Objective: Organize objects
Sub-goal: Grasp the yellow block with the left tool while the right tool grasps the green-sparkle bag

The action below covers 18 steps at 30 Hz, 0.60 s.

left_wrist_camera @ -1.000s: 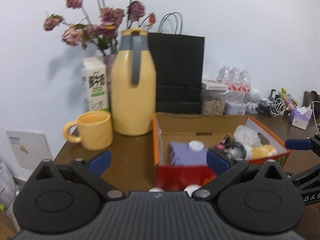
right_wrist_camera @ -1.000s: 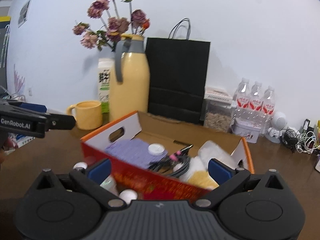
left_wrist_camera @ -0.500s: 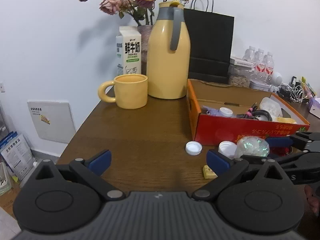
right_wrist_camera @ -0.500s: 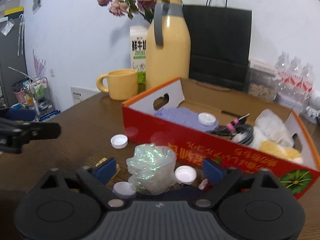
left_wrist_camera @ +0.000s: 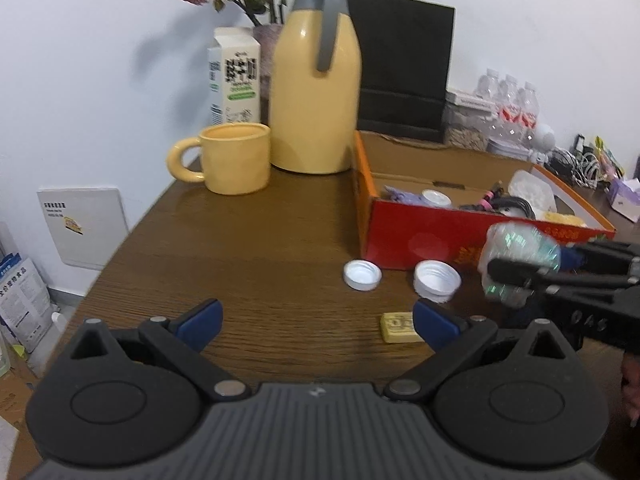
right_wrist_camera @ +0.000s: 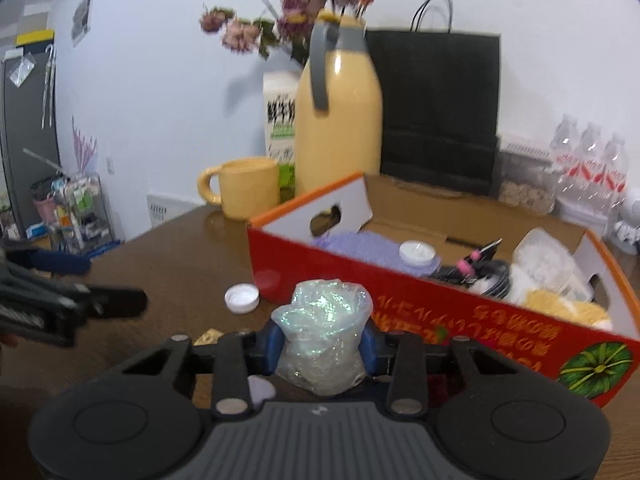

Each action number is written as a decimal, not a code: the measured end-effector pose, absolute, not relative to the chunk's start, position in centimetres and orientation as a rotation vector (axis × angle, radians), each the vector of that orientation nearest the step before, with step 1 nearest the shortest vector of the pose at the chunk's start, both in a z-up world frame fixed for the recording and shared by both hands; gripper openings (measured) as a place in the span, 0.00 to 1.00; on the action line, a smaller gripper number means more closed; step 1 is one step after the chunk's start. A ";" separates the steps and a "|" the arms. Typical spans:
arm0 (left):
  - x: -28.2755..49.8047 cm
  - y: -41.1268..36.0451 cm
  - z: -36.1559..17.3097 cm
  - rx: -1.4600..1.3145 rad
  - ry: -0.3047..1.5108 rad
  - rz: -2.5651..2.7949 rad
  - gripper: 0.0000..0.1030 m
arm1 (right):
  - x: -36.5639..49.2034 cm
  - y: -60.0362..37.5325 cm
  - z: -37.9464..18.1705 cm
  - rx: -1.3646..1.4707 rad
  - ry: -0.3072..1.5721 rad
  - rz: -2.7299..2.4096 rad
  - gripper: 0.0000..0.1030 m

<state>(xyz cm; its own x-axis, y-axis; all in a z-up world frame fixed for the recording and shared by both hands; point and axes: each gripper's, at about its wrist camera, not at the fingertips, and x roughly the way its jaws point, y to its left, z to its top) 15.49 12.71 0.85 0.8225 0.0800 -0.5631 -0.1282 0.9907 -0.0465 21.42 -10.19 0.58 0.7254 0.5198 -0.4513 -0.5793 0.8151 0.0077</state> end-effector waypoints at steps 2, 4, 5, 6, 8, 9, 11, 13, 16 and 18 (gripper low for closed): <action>16.1 12.1 0.5 -0.079 0.610 0.098 1.00 | 21.3 -11.1 0.8 -0.130 0.433 0.589 0.36; 16.9 11.5 0.2 -0.081 0.625 0.091 1.00 | 21.0 -12.1 0.9 -0.128 0.409 0.564 0.36; 17.2 11.2 0.1 -0.082 0.629 0.091 1.00 | 20.9 -12.6 0.9 -0.130 0.400 0.554 0.36; 17.6 10.9 -0.1 -0.081 0.634 0.091 1.00 | 20.8 -13.1 0.9 -0.132 0.390 0.543 0.36; 18.3 10.4 -0.4 -0.080 0.642 0.092 1.00 | 20.5 -14.0 0.9 -0.133 0.376 0.527 0.36; 18.5 10.1 -0.5 -0.078 0.645 0.090 1.00 | 20.3 -14.3 0.9 -0.133 0.370 0.521 0.36; 18.9 9.4 -0.8 -0.073 0.651 0.088 1.00 | 20.1 -15.0 0.7 -0.138 0.362 0.506 0.36; 19.2 8.9 -1.1 -0.065 0.659 0.093 0.99 | 20.0 -15.6 0.4 -0.141 0.360 0.493 0.36; 19.6 8.6 -1.7 -0.060 0.680 0.103 0.86 | 19.7 -16.1 0.3 -0.133 0.352 0.486 0.36; 19.8 8.6 -1.9 -0.065 0.694 0.099 0.76 | 19.8 -16.3 0.3 -0.122 0.353 0.487 0.36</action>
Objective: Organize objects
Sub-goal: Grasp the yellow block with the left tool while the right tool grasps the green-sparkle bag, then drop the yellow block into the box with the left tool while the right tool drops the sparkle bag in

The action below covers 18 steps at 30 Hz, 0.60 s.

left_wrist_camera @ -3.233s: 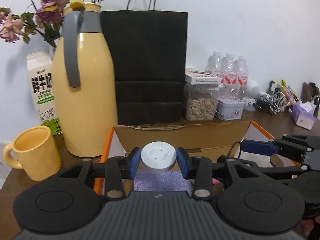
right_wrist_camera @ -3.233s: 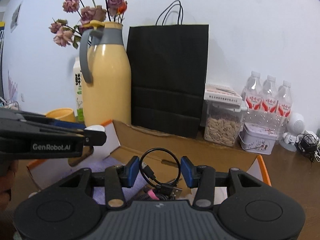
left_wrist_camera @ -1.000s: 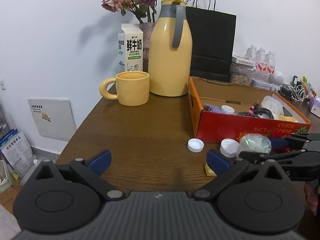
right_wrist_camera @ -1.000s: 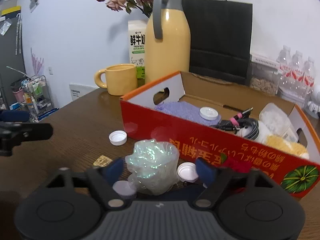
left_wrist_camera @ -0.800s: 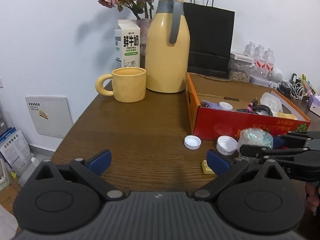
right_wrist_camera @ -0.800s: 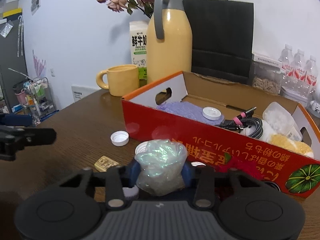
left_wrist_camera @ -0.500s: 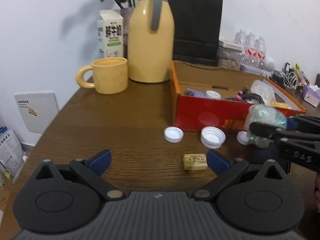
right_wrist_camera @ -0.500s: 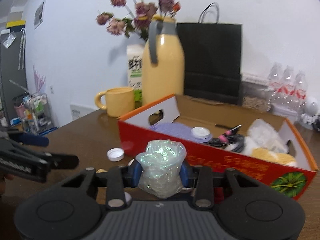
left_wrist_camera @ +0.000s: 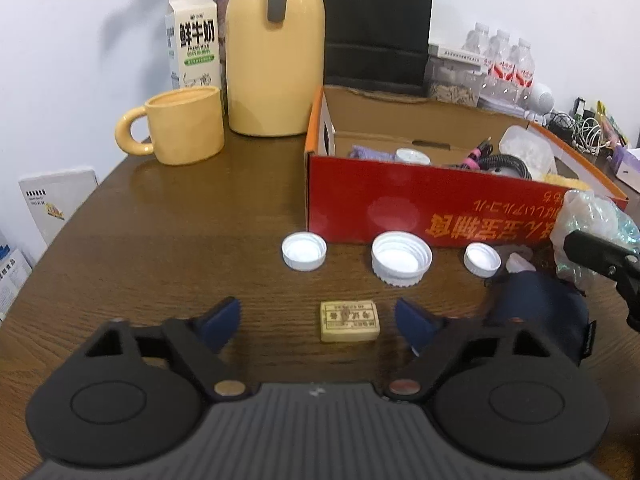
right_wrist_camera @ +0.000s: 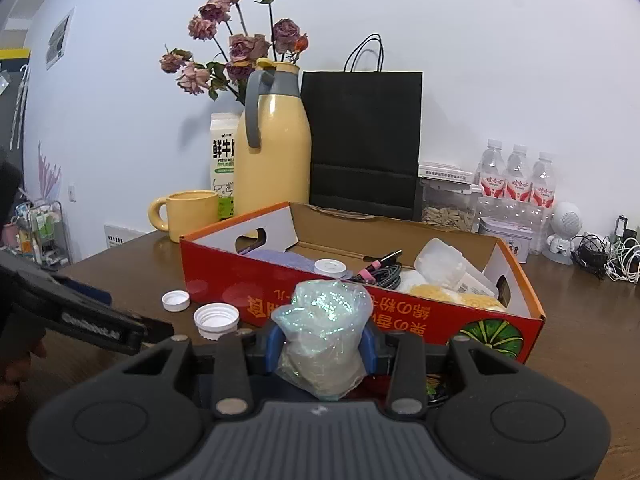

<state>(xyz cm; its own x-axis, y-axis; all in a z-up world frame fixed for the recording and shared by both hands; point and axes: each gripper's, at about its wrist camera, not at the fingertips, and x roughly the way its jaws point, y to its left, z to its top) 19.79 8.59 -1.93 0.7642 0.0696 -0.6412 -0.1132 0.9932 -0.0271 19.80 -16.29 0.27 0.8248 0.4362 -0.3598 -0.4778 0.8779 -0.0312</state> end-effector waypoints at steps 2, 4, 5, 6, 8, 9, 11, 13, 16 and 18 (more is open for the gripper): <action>19.8 8.4 -2.1 -0.063 0.696 0.091 0.61 | 19.8 -16.3 0.1 -0.120 0.358 0.492 0.36; 19.7 8.2 -2.1 -0.057 0.684 0.083 0.39 | 19.8 -16.2 0.0 -0.124 0.359 0.497 0.36; 19.6 8.1 -2.0 -0.063 0.681 0.073 0.31 | 19.7 -16.2 0.0 -0.126 0.357 0.499 0.36; 19.6 8.1 -2.0 -0.065 0.678 0.070 0.31 | 19.6 -16.2 -0.1 -0.126 0.354 0.501 0.36; 19.5 7.8 -2.1 -0.061 0.671 0.073 0.31 | 19.5 -16.2 -0.1 -0.123 0.351 0.503 0.36; 19.5 7.8 -2.2 -0.059 0.669 0.075 0.31 | 19.5 -16.2 -0.1 -0.122 0.350 0.504 0.36; 19.5 7.7 -2.1 -0.062 0.667 0.076 0.31 | 19.4 -16.2 -0.1 -0.122 0.348 0.506 0.36; 19.6 7.7 -2.1 -0.064 0.666 0.080 0.30 | 19.3 -16.1 -0.1 -0.122 0.346 0.508 0.36; 19.5 7.7 -2.0 -0.069 0.656 0.083 0.30 | 19.3 -16.1 -0.1 -0.122 0.345 0.508 0.36; 19.3 7.7 -1.7 -0.068 0.644 0.082 0.30 | 19.3 -16.1 0.0 -0.121 0.343 0.509 0.36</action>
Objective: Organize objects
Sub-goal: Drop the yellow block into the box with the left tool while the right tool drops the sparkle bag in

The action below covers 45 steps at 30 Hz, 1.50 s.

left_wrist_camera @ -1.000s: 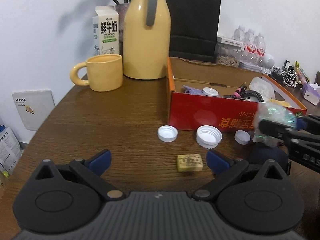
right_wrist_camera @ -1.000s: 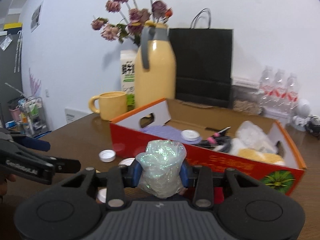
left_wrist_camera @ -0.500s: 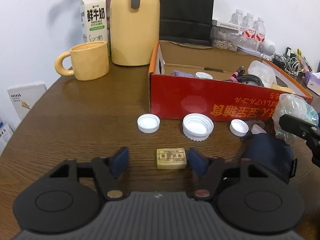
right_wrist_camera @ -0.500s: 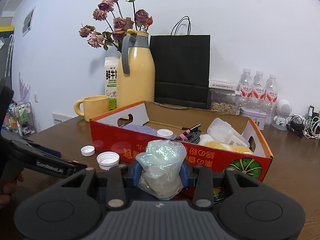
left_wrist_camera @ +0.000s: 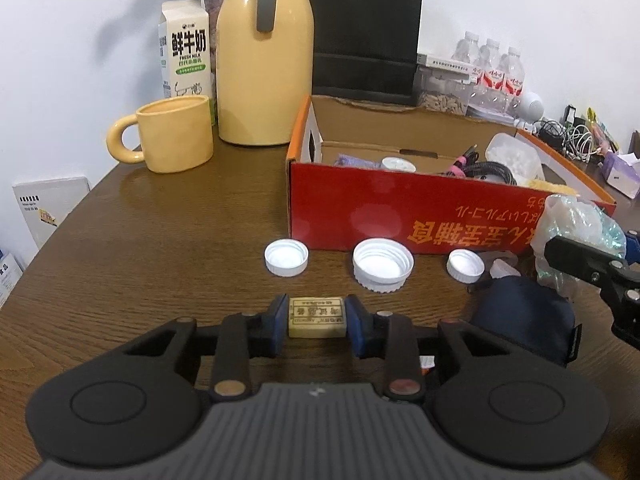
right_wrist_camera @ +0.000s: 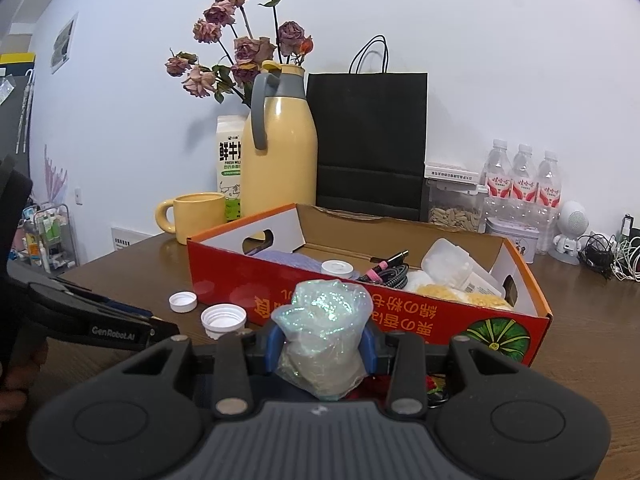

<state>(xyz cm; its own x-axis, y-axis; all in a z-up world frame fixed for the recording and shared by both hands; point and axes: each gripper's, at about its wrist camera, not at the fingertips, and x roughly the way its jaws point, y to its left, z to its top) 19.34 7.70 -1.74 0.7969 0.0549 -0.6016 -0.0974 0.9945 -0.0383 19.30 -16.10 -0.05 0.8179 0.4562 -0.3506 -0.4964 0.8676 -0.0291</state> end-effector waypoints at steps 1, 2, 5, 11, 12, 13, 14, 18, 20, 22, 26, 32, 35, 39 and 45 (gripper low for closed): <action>19.2 7.7 -1.5 -0.070 0.634 0.080 0.30 | 19.3 -16.1 0.0 -0.120 0.340 0.510 0.36; 19.1 7.6 -1.2 -0.071 0.622 0.076 0.30 | 19.2 -16.1 0.1 -0.119 0.335 0.510 0.36; 18.7 7.4 0.2 -0.068 0.571 0.063 0.31 | 18.9 -16.2 0.6 -0.110 0.308 0.513 0.36; 19.5 6.3 3.9 -0.052 0.456 0.030 0.31 | 19.0 -16.0 2.5 -0.104 0.255 0.519 0.36; 19.8 6.1 4.5 -0.051 0.439 0.027 0.31 | 19.2 -15.9 2.9 -0.107 0.244 0.516 0.36; 20.1 5.9 5.1 -0.050 0.418 0.023 0.31 | 19.4 -15.7 3.3 -0.110 0.234 0.511 0.36; 20.5 5.6 5.5 -0.053 0.399 0.019 0.31 | 19.7 -15.6 3.7 -0.111 0.226 0.506 0.36; 22.3 4.6 7.0 -0.058 0.345 -0.001 0.31 | 21.5 -15.3 5.1 -0.112 0.204 0.474 0.36; 23.1 4.1 7.5 -0.062 0.326 -0.008 0.31 | 22.7 -15.1 5.6 -0.098 0.200 0.460 0.36; 24.2 3.8 7.8 -0.069 0.310 -0.014 0.31 | 24.1 -14.9 6.0 -0.088 0.200 0.441 0.36; 26.7 3.8 7.5 -0.096 0.317 -0.007 0.31 | 27.0 -14.4 5.8 -0.064 0.215 0.393 0.36; 29.9 4.4 5.6 -0.092 0.370 0.027 0.31 | 30.3 -14.2 3.6 -0.024 0.281 0.365 0.36; 30.8 4.7 4.5 -0.079 0.406 0.033 0.31 | 30.9 -14.5 2.4 -0.025 0.319 0.380 0.36; 31.4 4.7 3.4 -0.067 0.437 0.033 0.31 | 31.0 -14.6 1.7 -0.030 0.343 0.393 0.37; 30.8 4.4 3.5 -0.048 0.413 0.052 1.00 | 30.7 -15.3 1.7 -0.031 0.347 0.375 0.78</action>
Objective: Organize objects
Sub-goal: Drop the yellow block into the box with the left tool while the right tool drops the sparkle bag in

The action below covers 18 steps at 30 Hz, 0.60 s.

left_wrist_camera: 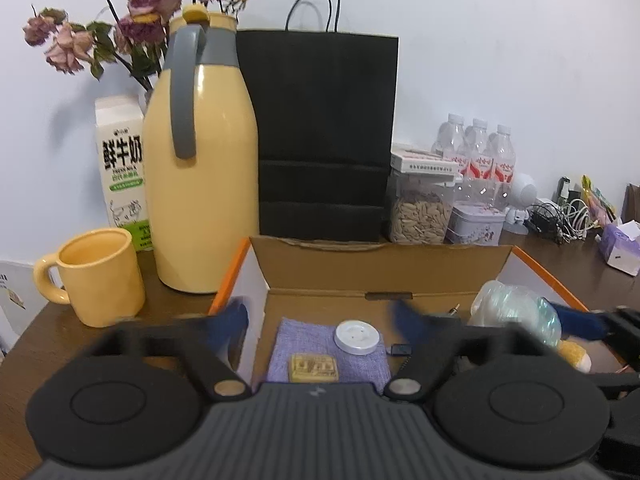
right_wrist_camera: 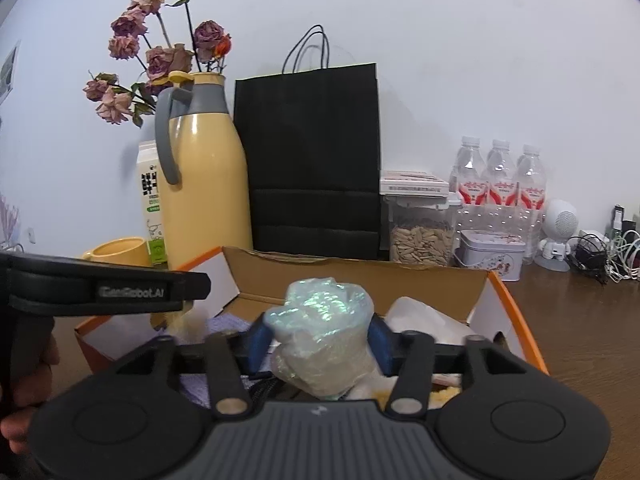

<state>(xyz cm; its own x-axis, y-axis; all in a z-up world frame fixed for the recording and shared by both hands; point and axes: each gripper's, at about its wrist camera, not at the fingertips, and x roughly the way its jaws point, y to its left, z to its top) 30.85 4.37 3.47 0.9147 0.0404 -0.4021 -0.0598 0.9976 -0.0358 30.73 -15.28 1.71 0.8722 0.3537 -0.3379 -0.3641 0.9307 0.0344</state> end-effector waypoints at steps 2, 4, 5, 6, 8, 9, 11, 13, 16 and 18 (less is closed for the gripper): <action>30.7 4.2 3.6 -0.046 0.396 0.058 1.00 | 30.6 -15.7 1.8 -0.021 0.339 0.361 1.00; 30.7 4.3 3.6 -0.060 0.405 0.049 1.00 | 30.5 -16.0 1.9 -0.013 0.330 0.352 1.00; 30.7 4.2 3.6 -0.060 0.405 0.051 1.00 | 30.5 -16.1 1.9 -0.010 0.331 0.352 1.00; 30.8 4.2 3.6 -0.057 0.406 0.054 1.00 | 30.5 -16.2 2.0 -0.010 0.332 0.354 1.00; 30.8 4.3 3.6 -0.060 0.407 0.058 1.00 | 30.5 -16.2 2.0 -0.013 0.331 0.357 1.00; 30.8 4.3 3.6 -0.062 0.406 0.059 1.00 | 30.4 -16.2 2.1 -0.014 0.330 0.359 1.00; 30.8 4.3 3.6 -0.063 0.405 0.061 1.00 | 30.2 -16.3 2.1 -0.017 0.324 0.362 1.00; 30.7 4.3 3.7 -0.064 0.405 0.060 1.00 | 30.1 -16.2 2.2 -0.020 0.319 0.363 1.00; 30.6 4.3 3.7 -0.062 0.401 0.059 1.00 | 29.8 -16.3 2.3 -0.024 0.313 0.362 1.00; 30.4 4.2 3.9 -0.061 0.397 0.058 1.00 | 29.7 -16.3 2.4 -0.026 0.309 0.361 1.00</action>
<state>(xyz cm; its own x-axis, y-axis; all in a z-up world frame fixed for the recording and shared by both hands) 30.45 4.15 3.90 0.9205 0.0441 -0.3883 -0.0680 0.9965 -0.0482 29.66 -16.31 2.39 0.8895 0.3432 -0.3018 -0.3511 0.9359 0.0292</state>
